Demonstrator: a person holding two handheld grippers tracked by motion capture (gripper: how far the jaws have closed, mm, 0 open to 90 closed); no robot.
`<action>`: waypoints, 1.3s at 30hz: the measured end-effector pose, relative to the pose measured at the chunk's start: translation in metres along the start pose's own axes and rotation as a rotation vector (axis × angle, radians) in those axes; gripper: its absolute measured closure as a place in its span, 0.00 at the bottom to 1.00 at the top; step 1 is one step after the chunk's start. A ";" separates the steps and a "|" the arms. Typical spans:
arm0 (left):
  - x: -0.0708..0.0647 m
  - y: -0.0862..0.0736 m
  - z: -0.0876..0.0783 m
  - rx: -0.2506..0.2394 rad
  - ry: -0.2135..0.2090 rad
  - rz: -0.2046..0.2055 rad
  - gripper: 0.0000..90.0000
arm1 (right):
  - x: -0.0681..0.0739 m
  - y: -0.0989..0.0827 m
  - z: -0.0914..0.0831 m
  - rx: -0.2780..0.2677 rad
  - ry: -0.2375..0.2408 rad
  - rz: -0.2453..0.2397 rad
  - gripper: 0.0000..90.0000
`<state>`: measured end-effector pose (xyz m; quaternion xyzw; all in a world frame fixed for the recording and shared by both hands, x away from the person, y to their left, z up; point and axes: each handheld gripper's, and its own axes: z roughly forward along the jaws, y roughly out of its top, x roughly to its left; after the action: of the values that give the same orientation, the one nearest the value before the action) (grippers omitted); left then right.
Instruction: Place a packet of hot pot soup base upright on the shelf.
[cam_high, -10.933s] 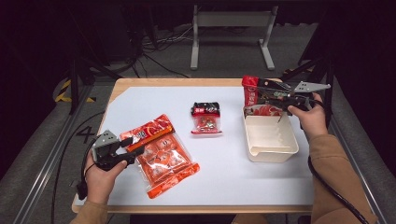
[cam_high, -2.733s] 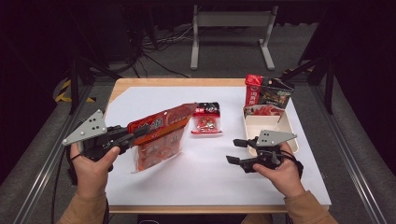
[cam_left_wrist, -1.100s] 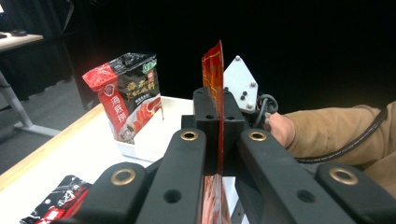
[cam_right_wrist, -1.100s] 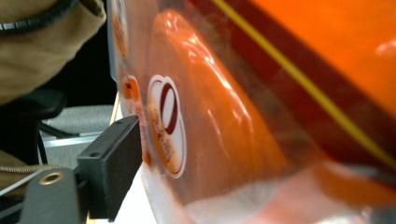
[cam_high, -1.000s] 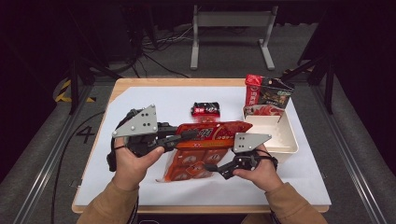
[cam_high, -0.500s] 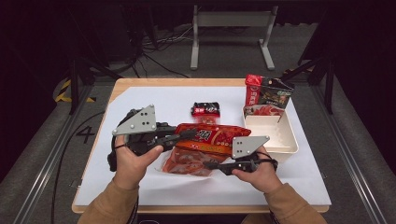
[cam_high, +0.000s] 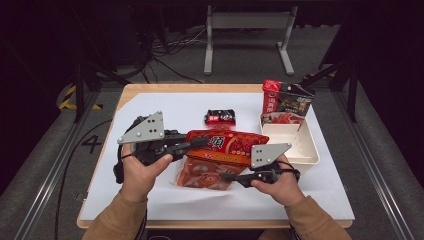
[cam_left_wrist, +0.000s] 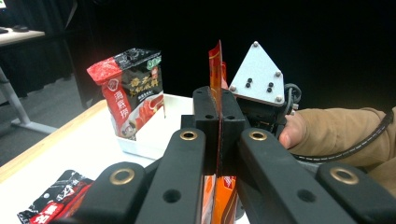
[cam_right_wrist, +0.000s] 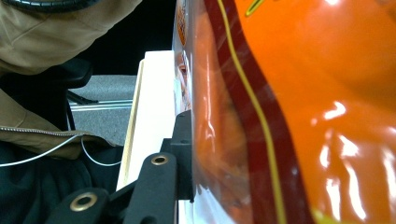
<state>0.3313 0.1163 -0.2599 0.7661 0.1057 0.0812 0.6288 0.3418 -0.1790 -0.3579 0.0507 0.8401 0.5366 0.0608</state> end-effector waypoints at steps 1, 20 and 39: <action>0.001 0.000 -0.001 0.001 -0.007 0.001 1.00 | 0.000 0.001 -0.002 -0.003 0.003 0.003 0.78; 0.014 -0.010 -0.010 0.080 0.149 -0.008 0.36 | -0.012 0.014 -0.040 0.047 -0.084 0.031 0.78; 0.038 -0.063 -0.035 0.202 0.250 -0.072 0.24 | -0.030 0.028 -0.092 0.053 -0.220 0.113 0.78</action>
<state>0.3549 0.1707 -0.3153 0.8050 0.2181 0.1423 0.5330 0.3579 -0.2540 -0.2924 0.1582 0.8381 0.5079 0.1206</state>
